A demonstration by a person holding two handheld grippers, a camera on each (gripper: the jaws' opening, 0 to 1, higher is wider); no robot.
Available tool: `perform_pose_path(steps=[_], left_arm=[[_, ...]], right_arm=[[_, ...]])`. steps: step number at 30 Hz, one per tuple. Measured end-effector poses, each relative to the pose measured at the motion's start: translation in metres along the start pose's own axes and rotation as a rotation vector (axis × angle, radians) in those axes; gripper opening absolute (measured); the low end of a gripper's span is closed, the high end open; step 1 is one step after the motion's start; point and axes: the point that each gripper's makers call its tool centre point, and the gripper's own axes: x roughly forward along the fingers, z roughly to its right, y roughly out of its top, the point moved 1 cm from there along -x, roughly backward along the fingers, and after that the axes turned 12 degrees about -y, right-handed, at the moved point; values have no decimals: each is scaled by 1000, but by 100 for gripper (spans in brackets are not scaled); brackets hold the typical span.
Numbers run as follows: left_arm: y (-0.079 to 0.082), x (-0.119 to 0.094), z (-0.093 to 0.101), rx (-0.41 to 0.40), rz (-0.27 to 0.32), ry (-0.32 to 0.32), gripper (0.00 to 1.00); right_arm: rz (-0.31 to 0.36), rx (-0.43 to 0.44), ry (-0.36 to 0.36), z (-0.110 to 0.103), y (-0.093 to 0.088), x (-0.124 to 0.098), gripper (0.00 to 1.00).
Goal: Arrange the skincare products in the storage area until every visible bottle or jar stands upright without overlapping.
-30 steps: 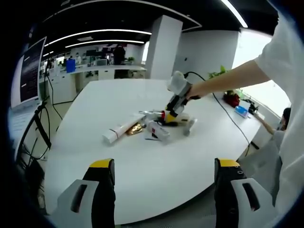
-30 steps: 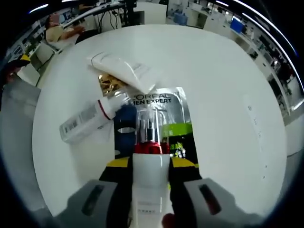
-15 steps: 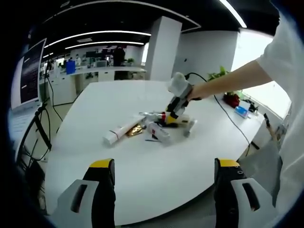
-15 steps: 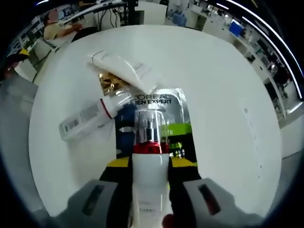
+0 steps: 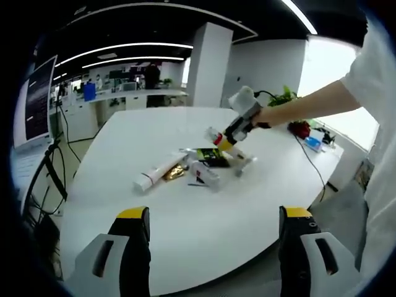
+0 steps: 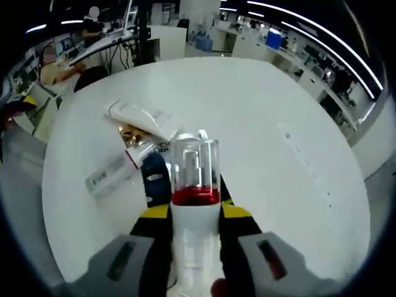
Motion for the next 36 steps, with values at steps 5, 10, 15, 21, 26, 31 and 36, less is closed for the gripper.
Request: perform_pose_path(steps=[5, 10, 15, 21, 26, 31, 36], left_arm=[[0, 0, 2, 8, 1, -5, 84], [0, 1, 3, 15, 1, -8, 84], [0, 1, 3, 22, 3, -9, 84], [1, 2, 8, 35, -2, -18, 84], [2, 4, 12, 45, -7, -26, 84], [1, 3, 10, 52, -9, -31, 84], [1, 3, 11, 59, -12, -35, 83]], right_arm=[[34, 90, -52, 9, -4, -15, 28], [53, 179, -107, 20, -11, -27, 28], [82, 291, -205, 31, -19, -44, 28], [105, 409, -309, 31, -33, -60, 28], [122, 490, -400, 28, -42, -70, 28], [131, 584, -499, 23, -52, -79, 28], [145, 618, -557, 17, -58, -83, 28]])
